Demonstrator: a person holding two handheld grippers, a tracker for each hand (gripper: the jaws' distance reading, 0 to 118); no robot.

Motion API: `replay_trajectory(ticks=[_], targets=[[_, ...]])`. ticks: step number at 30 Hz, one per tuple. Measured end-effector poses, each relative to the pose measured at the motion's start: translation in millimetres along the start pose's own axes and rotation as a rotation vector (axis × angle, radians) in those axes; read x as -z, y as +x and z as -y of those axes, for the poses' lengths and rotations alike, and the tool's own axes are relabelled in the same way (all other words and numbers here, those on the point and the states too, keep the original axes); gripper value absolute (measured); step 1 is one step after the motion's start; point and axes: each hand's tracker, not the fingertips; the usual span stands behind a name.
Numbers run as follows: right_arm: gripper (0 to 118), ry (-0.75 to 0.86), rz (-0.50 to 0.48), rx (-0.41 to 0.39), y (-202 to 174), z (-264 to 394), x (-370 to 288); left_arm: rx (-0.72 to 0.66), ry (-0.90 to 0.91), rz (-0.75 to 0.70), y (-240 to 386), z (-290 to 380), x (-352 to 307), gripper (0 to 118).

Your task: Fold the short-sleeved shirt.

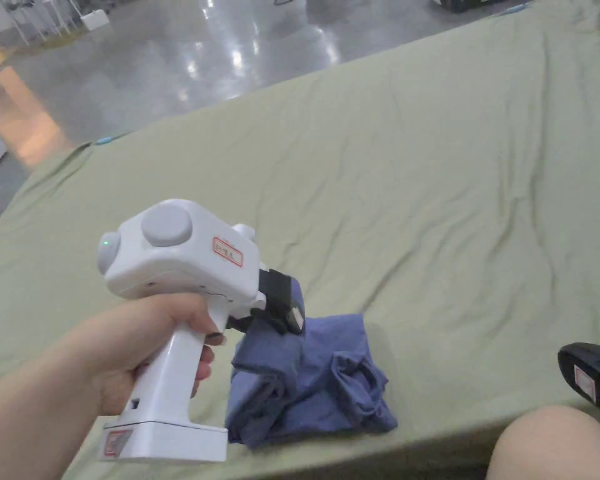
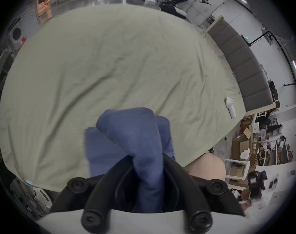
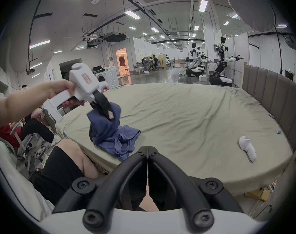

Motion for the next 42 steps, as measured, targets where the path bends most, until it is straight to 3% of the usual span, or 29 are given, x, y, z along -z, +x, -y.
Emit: replay_trajectory(ticks=[4,5,7,8,11,14,15,17,18,21,24,27,30,32,34,36,39,42], targets=[[4,-0.003,0.023,0.006,5.4,5.5,-13.3,0.009,-0.056,-0.062,19.8,-5.8,56.1,16],[4,-0.004,0.027,0.01,6.0,6.3,-14.6,0.001,-0.067,-0.065,23.5,-6.7,65.9,27],[4,-0.003,0.037,0.015,7.9,8.1,-16.5,-0.012,-0.085,-0.014,36.5,-4.4,80.3,80],[4,-0.001,0.042,0.018,8.5,8.4,-16.9,0.001,-0.102,0.03,45.2,-3.0,81.7,91],[4,0.004,0.044,0.029,9.7,8.2,-19.5,0.129,-0.044,0.051,63.5,0.3,58.4,91],[4,0.014,0.039,0.027,9.1,8.0,-20.7,0.154,0.086,0.044,62.1,12.2,17.9,87],[4,0.017,0.039,0.027,9.3,8.3,-19.9,0.213,0.123,-0.012,61.7,19.0,6.1,71],[4,0.018,0.035,0.031,9.6,9.6,-14.3,0.371,0.244,-0.179,66.9,37.8,-8.3,6],[4,0.014,0.029,0.032,9.3,10.1,-10.2,0.371,0.274,-0.238,66.0,44.1,-8.2,0],[4,-0.002,0.032,0.023,4.7,9.5,0.4,0.338,0.154,-0.164,53.0,47.8,23.8,0],[4,0.003,0.017,-0.003,-2.0,6.8,-1.2,0.277,0.072,-0.232,33.0,50.8,68.6,0],[4,0.007,0.01,-0.008,-4.8,4.3,-2.6,0.163,0.073,-0.119,21.5,53.3,95.4,0],[4,-0.004,0.015,-0.002,-5.3,3.6,0.1,0.168,0.157,-0.003,25.1,56.6,93.1,0],[4,-0.024,-0.008,0.018,-7.2,2.5,7.5,0.111,0.099,0.073,23.2,57.2,94.4,0],[4,-0.052,-0.044,0.035,-12.4,-1.9,20.9,0.122,0.112,0.099,16.6,58.0,79.1,0],[4,-0.083,-0.106,0.045,-19.7,-10.9,42.2,0.095,0.191,0.221,4.1,61.5,43.8,0],[4,-0.124,-0.238,0.118,-22.5,-24.2,98.9,0.077,0.32,0.364,-27.7,70.6,-14.6,0],[4,-0.239,-0.359,0.261,-17.4,-29.8,185.6,0.025,0.381,0.502,-79.6,78.8,-49.2,0]])
